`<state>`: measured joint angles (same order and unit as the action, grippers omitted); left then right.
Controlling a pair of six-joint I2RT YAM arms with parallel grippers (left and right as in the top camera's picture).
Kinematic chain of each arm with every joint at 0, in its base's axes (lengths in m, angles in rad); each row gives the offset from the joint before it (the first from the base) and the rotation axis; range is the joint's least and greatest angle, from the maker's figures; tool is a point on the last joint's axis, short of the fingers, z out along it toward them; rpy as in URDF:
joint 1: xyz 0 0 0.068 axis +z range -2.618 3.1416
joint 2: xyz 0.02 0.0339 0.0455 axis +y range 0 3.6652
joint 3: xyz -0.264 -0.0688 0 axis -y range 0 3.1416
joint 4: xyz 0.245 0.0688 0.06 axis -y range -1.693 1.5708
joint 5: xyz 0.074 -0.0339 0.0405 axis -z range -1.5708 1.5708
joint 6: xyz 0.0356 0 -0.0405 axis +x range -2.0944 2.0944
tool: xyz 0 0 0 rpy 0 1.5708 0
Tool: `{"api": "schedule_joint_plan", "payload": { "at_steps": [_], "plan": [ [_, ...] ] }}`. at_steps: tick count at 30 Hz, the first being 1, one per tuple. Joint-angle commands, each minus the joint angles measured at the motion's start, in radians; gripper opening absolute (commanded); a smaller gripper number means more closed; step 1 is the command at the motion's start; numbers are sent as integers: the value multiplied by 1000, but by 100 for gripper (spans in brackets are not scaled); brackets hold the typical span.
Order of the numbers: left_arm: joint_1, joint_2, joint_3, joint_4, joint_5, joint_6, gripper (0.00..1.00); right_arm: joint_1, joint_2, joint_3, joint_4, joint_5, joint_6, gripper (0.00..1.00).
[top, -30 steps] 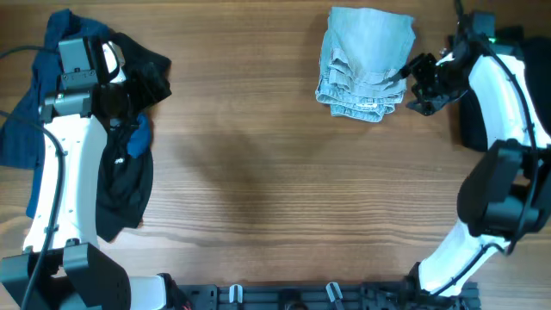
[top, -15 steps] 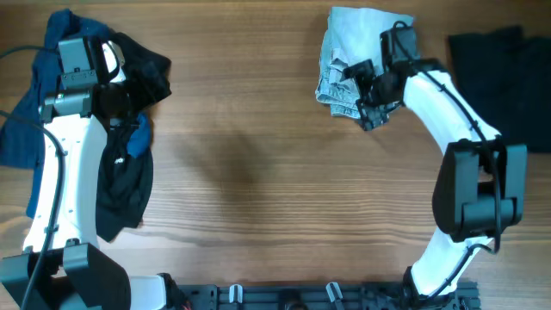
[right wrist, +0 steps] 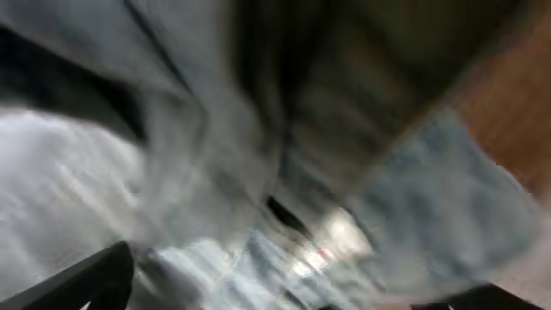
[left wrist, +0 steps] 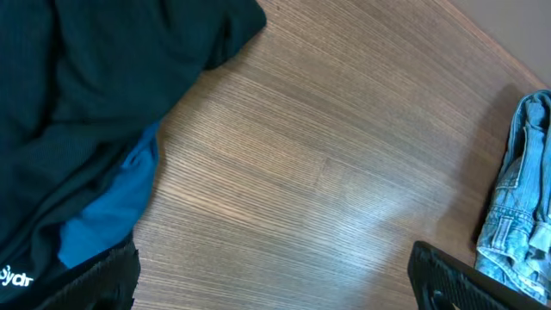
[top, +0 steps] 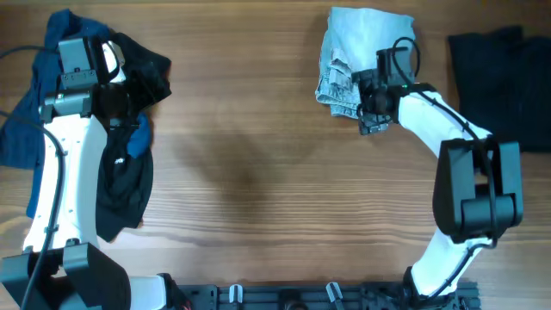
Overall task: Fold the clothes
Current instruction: 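Regrasp the jeans and move them to the top-right corner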
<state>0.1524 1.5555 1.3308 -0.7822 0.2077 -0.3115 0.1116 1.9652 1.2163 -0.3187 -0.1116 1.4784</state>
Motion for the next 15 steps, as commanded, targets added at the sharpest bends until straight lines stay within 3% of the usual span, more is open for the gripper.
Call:
{"api": "schedule_joint_plan", "payload": {
  "at_steps": [1, 12, 14, 15],
  "plan": [
    [0, -3, 12, 3, 13, 19, 99, 0, 32, -38, 60, 101, 50, 100],
    [0, -3, 12, 3, 13, 16, 98, -3, 111, -38, 189, 218, 50, 98],
    [0, -3, 12, 3, 13, 16, 97, -6, 122, -38, 203, 225, 34, 72],
    [0, -3, 12, 3, 13, 16, 97, -8, 125, -38, 204, 224, 15, 50]
  ]
}}
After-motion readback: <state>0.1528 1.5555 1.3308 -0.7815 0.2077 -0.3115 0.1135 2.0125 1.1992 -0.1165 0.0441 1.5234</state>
